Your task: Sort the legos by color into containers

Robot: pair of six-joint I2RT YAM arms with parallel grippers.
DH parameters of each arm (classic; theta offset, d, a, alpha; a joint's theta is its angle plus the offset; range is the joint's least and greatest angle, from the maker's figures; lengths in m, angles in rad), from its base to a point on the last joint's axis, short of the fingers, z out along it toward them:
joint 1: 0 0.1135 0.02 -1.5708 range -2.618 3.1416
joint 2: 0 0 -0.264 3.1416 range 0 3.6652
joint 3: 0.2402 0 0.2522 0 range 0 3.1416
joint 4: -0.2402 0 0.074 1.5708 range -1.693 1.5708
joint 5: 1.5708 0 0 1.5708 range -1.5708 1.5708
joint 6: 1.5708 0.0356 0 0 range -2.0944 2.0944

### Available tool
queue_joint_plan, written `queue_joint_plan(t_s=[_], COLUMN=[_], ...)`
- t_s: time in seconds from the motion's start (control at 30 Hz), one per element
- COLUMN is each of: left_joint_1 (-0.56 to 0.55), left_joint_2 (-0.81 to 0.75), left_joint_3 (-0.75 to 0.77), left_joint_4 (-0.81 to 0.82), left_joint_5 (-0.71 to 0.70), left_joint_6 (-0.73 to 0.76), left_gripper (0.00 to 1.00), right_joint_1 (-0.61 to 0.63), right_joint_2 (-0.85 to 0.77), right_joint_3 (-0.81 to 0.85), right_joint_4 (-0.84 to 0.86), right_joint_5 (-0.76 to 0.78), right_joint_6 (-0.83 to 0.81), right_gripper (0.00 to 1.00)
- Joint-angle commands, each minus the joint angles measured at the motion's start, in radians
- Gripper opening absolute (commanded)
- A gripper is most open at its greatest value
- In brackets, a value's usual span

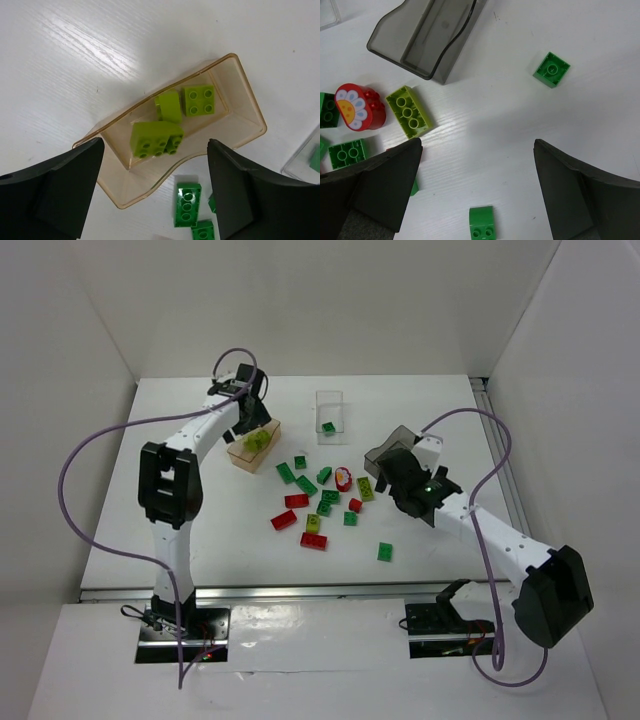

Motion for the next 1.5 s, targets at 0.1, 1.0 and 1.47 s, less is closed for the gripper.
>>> queue_joint_plan(t_s=[0.1, 1.0, 1.47], left_joint_1=[-0.09, -0.581, -0.435], left_joint_2=[-0.171, -0.148, -0.244], left_joint_3=[-0.096, -0.485, -0.345], left_joint_4=[-0.002, 0.148, 0.018], left_joint_5=[-0.047, 0.191, 0.122], left_joint_6=[0.083, 0.177, 0.213], left_gripper=[0.85, 0.7, 0.24], right_joint_1=[0.009, 0.018, 0.018], right_joint_2=[-0.007, -0.15, -0.122], right_joint_3=[0.027, -0.028, -0.019], right_joint_4=[0.002, -0.06, -0.05], right_joint_5=[0.03, 0.05, 0.059], right_joint_6=[0.005, 0.042, 0.032], right_gripper=[1.0, 1.0, 1.0])
